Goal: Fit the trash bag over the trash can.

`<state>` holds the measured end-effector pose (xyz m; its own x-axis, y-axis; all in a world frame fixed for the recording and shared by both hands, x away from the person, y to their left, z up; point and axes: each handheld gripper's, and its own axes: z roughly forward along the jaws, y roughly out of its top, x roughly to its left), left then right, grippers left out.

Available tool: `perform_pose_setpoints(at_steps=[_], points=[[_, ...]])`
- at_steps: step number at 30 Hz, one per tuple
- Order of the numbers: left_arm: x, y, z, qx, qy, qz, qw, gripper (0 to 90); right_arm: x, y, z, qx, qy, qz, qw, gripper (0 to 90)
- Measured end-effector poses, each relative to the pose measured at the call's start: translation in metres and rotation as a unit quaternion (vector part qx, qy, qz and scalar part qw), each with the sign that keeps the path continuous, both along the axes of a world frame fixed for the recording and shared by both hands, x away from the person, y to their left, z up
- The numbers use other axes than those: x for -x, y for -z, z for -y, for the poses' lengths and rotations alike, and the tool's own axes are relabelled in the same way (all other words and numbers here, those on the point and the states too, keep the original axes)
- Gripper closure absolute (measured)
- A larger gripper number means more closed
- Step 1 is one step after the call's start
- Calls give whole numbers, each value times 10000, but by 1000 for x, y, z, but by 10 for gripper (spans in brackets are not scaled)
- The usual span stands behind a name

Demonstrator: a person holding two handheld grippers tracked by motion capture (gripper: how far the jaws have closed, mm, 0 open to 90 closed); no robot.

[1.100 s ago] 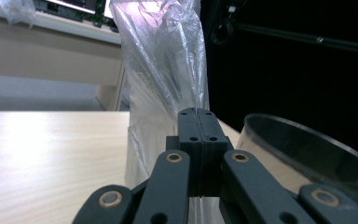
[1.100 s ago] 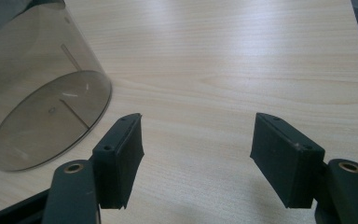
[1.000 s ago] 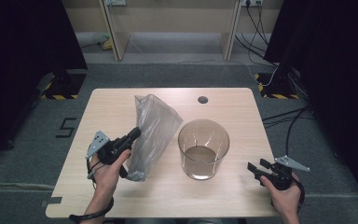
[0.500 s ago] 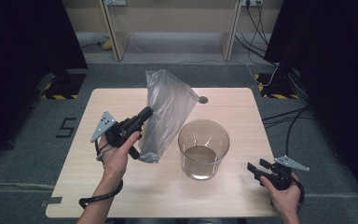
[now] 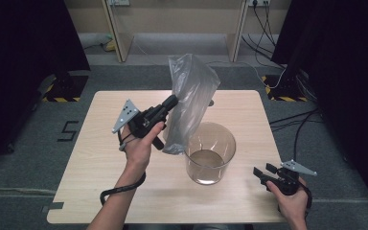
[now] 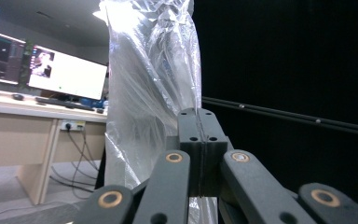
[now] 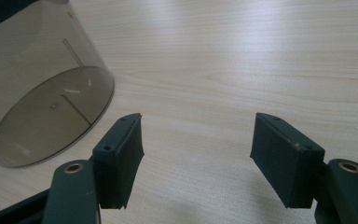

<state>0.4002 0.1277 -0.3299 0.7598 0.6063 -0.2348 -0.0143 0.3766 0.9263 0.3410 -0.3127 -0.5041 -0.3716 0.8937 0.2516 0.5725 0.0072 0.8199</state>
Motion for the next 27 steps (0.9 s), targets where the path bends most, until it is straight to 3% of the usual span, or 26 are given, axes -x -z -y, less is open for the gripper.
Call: perform_pose_setpoints(at_steps=[11, 19, 24, 27], points=[[-16, -7, 44, 62, 181, 64, 9998, 899, 0, 0, 0, -26, -14, -26, 10000, 339], [-32, 10, 63, 18, 112, -259, 9996, 899, 0, 1, 0, -24, -17, -1, 10000, 338], [-32, 21, 66, -279, -23, -432, 9987, 899, 1, 1, 0, -33, -6, -2, 10000, 339], [-29, 27, 60, -346, -75, -541, 9979, 898, 1, 1, 1, -20, -16, -1, 10000, 339]])
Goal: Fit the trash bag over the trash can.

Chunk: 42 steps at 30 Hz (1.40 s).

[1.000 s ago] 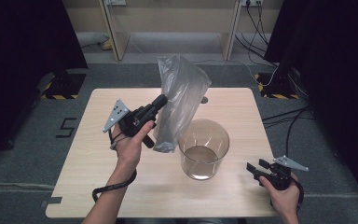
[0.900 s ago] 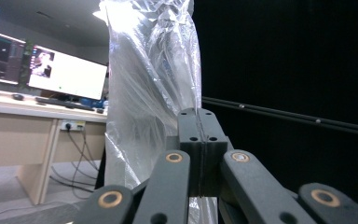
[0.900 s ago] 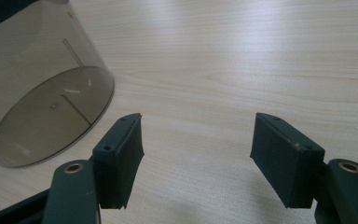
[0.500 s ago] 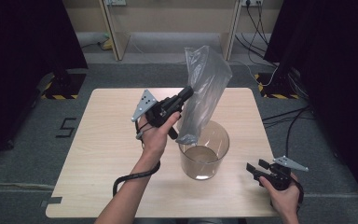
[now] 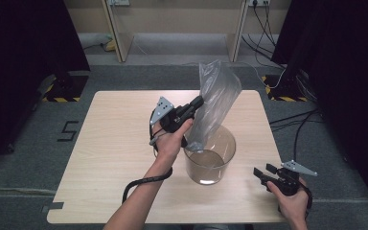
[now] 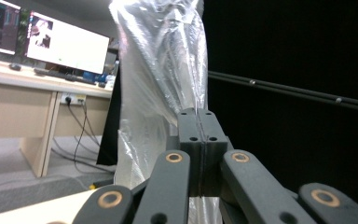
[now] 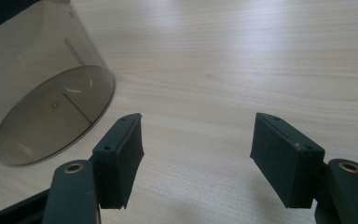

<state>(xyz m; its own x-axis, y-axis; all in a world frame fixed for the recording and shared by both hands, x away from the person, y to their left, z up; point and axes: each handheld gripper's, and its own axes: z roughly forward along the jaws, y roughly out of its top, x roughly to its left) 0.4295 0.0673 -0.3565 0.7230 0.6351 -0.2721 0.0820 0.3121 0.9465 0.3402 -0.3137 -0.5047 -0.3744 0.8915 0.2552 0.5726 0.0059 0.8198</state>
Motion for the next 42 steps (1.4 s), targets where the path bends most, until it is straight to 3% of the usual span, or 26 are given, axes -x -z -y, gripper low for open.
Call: perform_pose_setpoints(at_steps=[5, 11, 15, 18, 24, 27, 31, 34, 38, 42], points=[[9, 5, -13, -136, -46, -65, 9999, 898, 0, 0, -1, -12, 1, -3, 10000, 339], [27, 7, -18, -315, 89, -101, 9994, 898, 0, -4, -2, -37, 26, 41, 10000, 339], [49, 18, -21, -855, 176, -138, 9961, 898, 2, -16, -3, -100, -8, 219, 9997, 351], [55, 22, -23, -1123, 82, -64, 9936, 896, 1, -28, -7, -139, -49, 363, 9992, 353], [64, 26, -26, -1575, 260, -62, 9872, 805, -4, -61, -27, -306, -245, 717, 9967, 366], [68, 29, -32, -1607, 368, -95, 9863, 776, -8, -80, -37, -354, -350, 938, 9943, 378], [72, 27, -44, -1507, 374, -93, 9878, 704, -15, -103, -51, -371, -509, 1146, 9914, 390], [76, 21, -53, -1383, 436, -37, 9894, 596, -19, -117, -61, -288, -650, 1283, 9892, 395], [87, 15, -66, -1317, 665, -52, 9890, 522, -22, -126, -70, -243, -781, 1327, 9878, 381], [92, 8, -80, -1092, 725, -134, 9913, 493, -20, -131, -73, -236, -818, 1385, 9867, 346]])
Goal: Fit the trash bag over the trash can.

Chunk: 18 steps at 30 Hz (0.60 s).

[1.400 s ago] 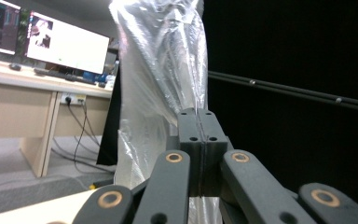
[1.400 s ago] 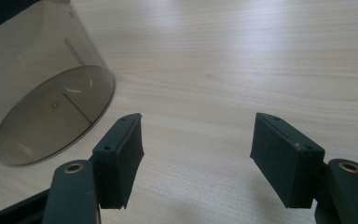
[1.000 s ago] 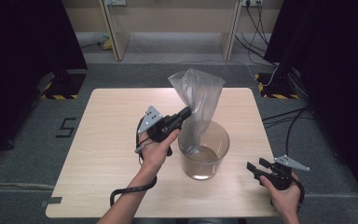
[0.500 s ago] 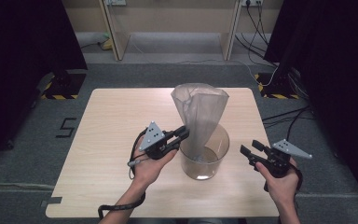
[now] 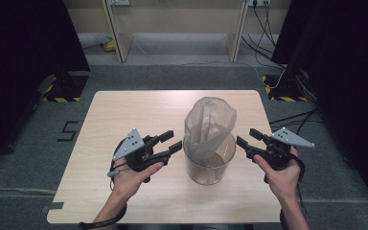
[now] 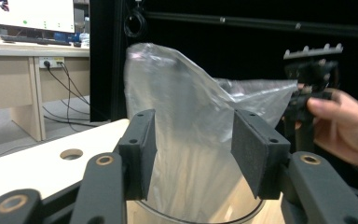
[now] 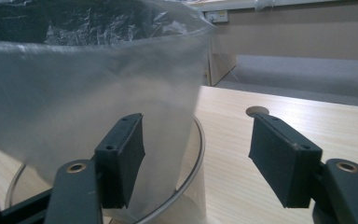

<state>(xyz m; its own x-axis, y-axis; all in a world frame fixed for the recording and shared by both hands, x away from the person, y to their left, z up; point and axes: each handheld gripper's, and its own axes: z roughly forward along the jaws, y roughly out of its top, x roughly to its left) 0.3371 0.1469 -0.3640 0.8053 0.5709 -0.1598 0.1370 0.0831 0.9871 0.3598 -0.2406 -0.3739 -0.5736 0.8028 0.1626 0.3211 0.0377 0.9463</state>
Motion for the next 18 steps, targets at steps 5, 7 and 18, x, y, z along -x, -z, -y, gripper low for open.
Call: perform_pose_setpoints(at_steps=[5, 7, 18], points=[[0, -11, -3, 199, 85, -16, 9998, 465, 7, -10, -2, -48, -150, 84, 9998, 349], [-1, -22, 3, 354, 186, -17, 9992, 462, 10, -17, -2, -139, -191, 168, 9996, 352], [-27, -44, 42, 563, 567, -541, 9953, 434, 3, -37, -4, -512, -207, 126, 9984, 347]])
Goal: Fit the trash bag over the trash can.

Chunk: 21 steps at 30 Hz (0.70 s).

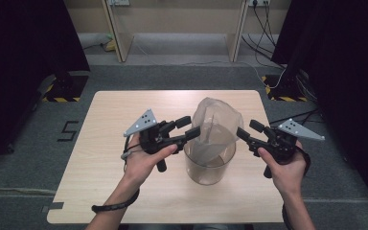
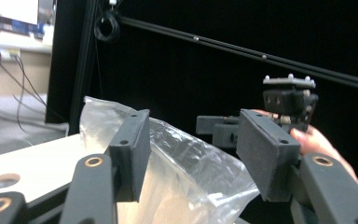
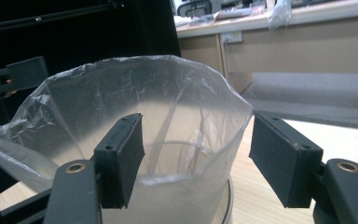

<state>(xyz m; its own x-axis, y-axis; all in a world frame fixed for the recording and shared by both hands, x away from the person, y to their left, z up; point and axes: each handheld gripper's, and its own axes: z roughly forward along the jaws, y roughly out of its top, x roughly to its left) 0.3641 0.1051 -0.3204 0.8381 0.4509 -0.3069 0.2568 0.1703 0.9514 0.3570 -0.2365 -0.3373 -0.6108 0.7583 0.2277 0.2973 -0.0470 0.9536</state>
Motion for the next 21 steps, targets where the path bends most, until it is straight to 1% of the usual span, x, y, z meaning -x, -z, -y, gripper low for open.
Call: perform_pose_setpoints(at_steps=[1, 2, 3, 4, 7, 9, 11, 13, 15, 21], points=[[-3, -2, 1, 18, -6, -82, 10000, 428, -2, 1, -1, -21, -15, -50, 10000, 351], [-6, -4, 2, -14, -31, -108, 9999, 424, -3, 2, -2, -24, -15, -103, 9999, 357], [-10, -5, 3, -62, -97, -120, 9999, 422, -4, 3, -3, -27, -4, -166, 9999, 362], [-13, -6, 3, -78, -169, -175, 9997, 422, -6, 4, -3, -34, -19, -213, 9998, 369], [-21, -8, 0, 2, -321, -375, 9988, 423, -7, 10, -5, 7, -60, -362, 9993, 401], [-23, -8, 0, -7, -383, -512, 9980, 424, -6, 14, -6, 42, -94, -463, 9989, 415], [-25, -6, 5, -139, -289, -713, 9969, 424, -5, 17, -8, 97, -130, -488, 9987, 418], [-24, -4, 10, -194, -150, -863, 9960, 422, -3, 17, -10, 142, -148, -506, 9985, 420], [-24, -3, 14, -261, -86, -965, 9950, 415, -2, 17, -12, 215, -120, -469, 9986, 420], [-18, -5, 25, -428, 94, -1041, 9936, 399, 0, 19, -16, 335, -125, -486, 9982, 420]])
